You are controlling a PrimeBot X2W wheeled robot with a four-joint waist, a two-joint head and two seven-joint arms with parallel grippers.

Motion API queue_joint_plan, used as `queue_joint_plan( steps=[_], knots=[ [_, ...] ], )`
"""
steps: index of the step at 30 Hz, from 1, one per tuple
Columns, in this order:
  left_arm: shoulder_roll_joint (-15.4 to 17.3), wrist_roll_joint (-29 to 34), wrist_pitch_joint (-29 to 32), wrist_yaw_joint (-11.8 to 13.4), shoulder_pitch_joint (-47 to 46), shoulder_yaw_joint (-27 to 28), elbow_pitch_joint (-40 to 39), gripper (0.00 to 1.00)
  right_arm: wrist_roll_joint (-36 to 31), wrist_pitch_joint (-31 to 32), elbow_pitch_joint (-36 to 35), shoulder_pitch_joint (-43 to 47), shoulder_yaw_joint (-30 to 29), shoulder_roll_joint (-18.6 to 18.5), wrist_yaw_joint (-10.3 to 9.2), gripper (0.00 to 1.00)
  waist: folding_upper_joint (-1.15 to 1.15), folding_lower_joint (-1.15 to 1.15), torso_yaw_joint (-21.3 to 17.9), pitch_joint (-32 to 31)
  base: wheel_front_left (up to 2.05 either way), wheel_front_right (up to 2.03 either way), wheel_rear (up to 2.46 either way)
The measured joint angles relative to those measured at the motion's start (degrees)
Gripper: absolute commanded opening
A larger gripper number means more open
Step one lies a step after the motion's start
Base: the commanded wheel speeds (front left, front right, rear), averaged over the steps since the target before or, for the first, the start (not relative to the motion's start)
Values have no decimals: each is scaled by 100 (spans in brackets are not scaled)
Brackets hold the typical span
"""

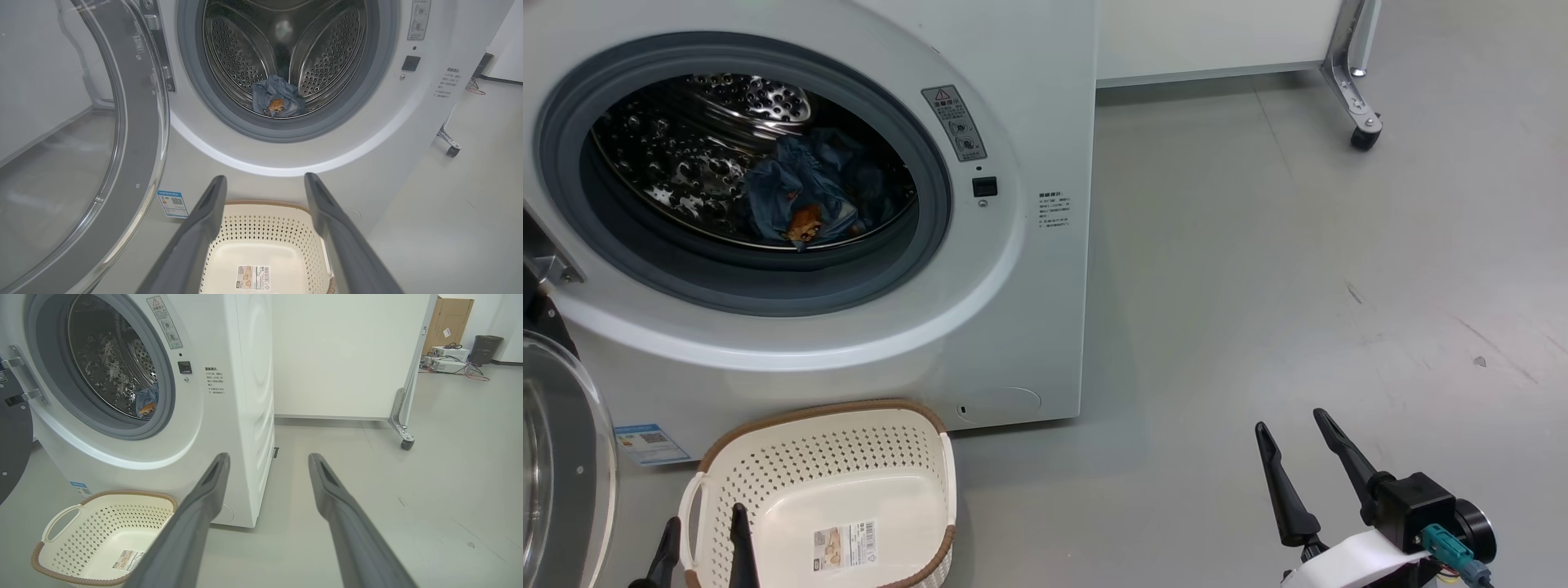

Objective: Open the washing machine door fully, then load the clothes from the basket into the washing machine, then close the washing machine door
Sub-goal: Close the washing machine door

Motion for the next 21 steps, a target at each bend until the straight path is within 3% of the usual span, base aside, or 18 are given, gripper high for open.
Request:
queue_joint_plan(
  steps=[21],
  knots=[
    [0,0,0,232,192,-183,-302,100,-10,0,-4,1,1,16,1,100,0,0,-13,48,-98,120,-22]
  ],
)
